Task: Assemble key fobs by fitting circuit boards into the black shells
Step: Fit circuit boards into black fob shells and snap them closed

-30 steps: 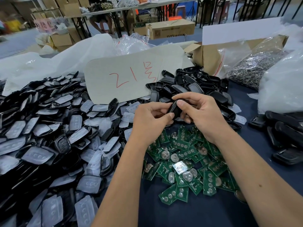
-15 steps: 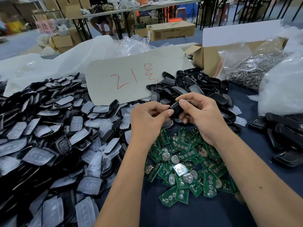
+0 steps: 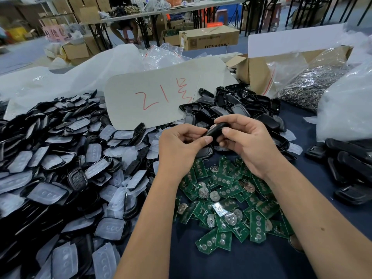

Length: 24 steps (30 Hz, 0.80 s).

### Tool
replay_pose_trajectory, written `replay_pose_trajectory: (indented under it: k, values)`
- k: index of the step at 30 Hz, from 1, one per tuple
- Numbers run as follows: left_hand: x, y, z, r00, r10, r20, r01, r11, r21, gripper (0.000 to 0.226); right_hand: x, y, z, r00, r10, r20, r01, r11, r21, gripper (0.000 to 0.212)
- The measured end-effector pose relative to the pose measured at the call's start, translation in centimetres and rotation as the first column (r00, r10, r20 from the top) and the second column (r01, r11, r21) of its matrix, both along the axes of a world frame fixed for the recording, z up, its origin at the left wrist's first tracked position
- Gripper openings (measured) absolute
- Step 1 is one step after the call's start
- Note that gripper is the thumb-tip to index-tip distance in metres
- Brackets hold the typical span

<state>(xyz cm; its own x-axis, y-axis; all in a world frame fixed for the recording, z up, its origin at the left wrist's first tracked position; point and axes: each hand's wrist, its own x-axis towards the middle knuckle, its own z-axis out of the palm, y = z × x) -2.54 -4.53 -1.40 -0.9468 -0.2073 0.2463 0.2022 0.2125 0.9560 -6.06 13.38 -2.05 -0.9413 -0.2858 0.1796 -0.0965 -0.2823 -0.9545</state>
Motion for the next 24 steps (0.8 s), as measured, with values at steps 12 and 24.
replay_pose_trajectory:
  k: [12,24]
  values:
    - [0.36,-0.94,0.27,0.997,-0.067,-0.028,0.062,0.986,-0.155,0.025,0.31,0.08,0.34,0.987,-0.016,-0.157,0.047,0.980,0.194,0.021]
    - [0.26,-0.17,0.25,0.997,-0.022,0.076,0.018,0.998,0.055,0.061,0.01,-0.49,0.09,0.984,-0.073,-0.163,0.115,0.958,0.264,0.027]
